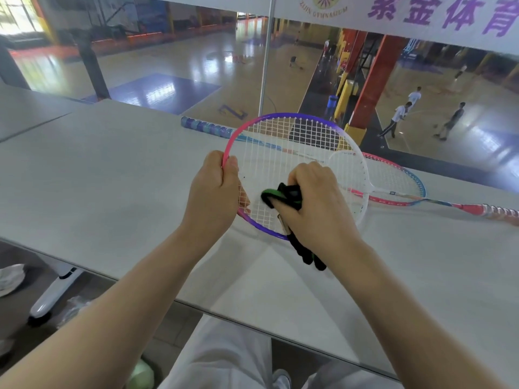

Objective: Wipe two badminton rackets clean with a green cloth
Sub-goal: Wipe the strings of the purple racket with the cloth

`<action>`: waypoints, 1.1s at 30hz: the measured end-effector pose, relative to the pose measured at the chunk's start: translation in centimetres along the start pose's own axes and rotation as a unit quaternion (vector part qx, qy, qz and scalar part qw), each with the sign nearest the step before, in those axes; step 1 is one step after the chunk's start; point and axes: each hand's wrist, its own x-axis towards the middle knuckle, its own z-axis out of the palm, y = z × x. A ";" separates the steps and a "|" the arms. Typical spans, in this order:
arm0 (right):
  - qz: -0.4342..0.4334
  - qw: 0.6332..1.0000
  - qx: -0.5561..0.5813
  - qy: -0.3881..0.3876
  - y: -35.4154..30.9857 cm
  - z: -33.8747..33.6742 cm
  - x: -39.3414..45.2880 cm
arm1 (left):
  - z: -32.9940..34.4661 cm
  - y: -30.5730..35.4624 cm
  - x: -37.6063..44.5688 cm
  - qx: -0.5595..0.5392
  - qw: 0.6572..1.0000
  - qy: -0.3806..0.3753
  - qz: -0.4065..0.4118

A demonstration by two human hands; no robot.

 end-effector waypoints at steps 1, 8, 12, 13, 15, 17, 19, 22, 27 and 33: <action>0.004 1.000 0.000 0.005 0.1 0.0 0.0 | 0.0 -0.1 -0.1 -0.001 1.000 -0.001 -0.007; 0.265 0.888 0.363 0.096 2.7 -1.9 0.7 | -0.3 -0.7 -0.6 -0.007 0.999 0.011 -0.050; 0.346 0.725 0.582 0.126 4.4 -2.6 -0.1 | -1.0 -1.0 -0.6 -0.009 0.999 0.005 -0.036; 0.354 0.706 0.599 0.132 4.5 -2.7 -0.4 | -1.0 -1.1 -0.6 -0.009 0.999 0.001 -0.032; 0.356 0.682 0.623 0.142 4.7 -2.9 -0.9 | -1.1 -1.2 -0.5 -0.007 0.999 -0.003 -0.033; 0.347 0.672 0.636 0.153 5.0 -3.4 -1.3 | -1.2 -1.2 -0.6 -0.013 0.999 -0.003 -0.041; 0.349 0.693 0.608 0.166 5.4 -4.0 -1.5 | -1.4 -1.1 -0.5 -0.029 0.999 0.009 -0.041; 0.355 0.742 0.547 0.156 5.9 -4.7 -2.2 | -1.6 -0.8 -0.4 -0.049 0.998 0.026 -0.036; 0.223 0.921 0.307 0.091 3.5 -4.3 -2.3 | -1.4 -0.3 -0.4 -0.063 0.997 0.039 -0.030; 0.015 0.986 0.165 -0.008 -1.7 -1.2 -1.1 | -1.2 0.3 -0.9 -0.049 0.998 0.036 -0.003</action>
